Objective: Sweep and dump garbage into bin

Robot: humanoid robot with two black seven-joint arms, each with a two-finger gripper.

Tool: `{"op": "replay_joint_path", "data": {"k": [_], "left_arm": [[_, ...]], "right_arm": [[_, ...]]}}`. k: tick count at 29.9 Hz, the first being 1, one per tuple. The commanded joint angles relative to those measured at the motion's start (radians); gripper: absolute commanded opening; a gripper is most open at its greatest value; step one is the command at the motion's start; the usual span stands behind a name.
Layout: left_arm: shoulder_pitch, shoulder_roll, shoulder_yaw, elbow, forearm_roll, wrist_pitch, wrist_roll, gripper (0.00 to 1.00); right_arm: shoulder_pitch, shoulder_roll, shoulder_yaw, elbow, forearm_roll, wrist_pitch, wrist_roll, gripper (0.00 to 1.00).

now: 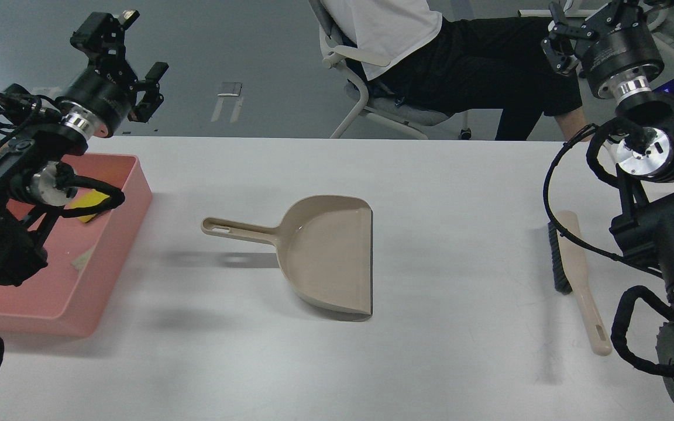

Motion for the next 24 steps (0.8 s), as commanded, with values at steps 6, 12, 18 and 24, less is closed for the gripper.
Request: {"op": "replay_joint_path", "data": {"k": [6,12,18,24], "left_arm": [[-0.095,-0.149,-0.001,0.140,-0.001,0.017,0.000,0.94],[-0.099,-0.188,-0.004,0.172,-0.003,0.023,-0.001,0.94],[-0.102,-0.203,-0.007,0.172,-0.003,0.015,-0.003,0.94],[-0.102,-0.218,-0.007,0.172,-0.003,0.015,-0.003,0.94]], "right_arm": [[0.019,0.048,-0.017,-0.080,0.020,-0.005,-0.018,1.00],[0.017,0.062,-0.017,-0.081,0.048,0.000,-0.007,1.00],[0.016,0.056,-0.017,-0.072,0.049,0.018,-0.009,1.00],[0.014,0.050,-0.017,-0.070,0.051,0.052,-0.009,1.00]]}}
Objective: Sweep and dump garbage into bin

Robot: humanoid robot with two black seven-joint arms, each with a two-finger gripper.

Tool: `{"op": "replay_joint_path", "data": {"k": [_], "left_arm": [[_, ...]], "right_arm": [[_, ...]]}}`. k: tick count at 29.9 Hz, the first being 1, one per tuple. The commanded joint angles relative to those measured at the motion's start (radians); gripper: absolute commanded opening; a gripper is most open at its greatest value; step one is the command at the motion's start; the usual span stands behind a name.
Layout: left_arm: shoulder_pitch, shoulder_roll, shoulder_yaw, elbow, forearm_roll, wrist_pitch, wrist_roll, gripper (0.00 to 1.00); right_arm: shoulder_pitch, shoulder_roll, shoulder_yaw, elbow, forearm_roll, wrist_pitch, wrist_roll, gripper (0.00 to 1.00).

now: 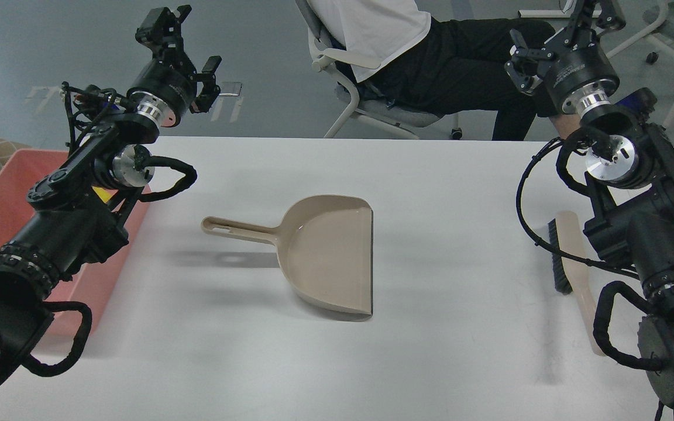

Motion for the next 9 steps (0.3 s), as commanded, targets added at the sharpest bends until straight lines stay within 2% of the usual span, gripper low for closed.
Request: {"op": "replay_joint_path", "data": {"k": [1,9], "left_arm": [[0.000,-0.011,-0.001,0.000,0.000,0.000,-0.002,0.94],[0.003,-0.003,-0.001,-0.002,-0.011,-0.002,-0.002,0.95]], "right_arm": [[0.002,-0.002,0.001,0.002,0.000,0.007,-0.001,1.00],[0.001,-0.004,0.001,0.002,0.003,0.011,-0.008,1.00]]}}
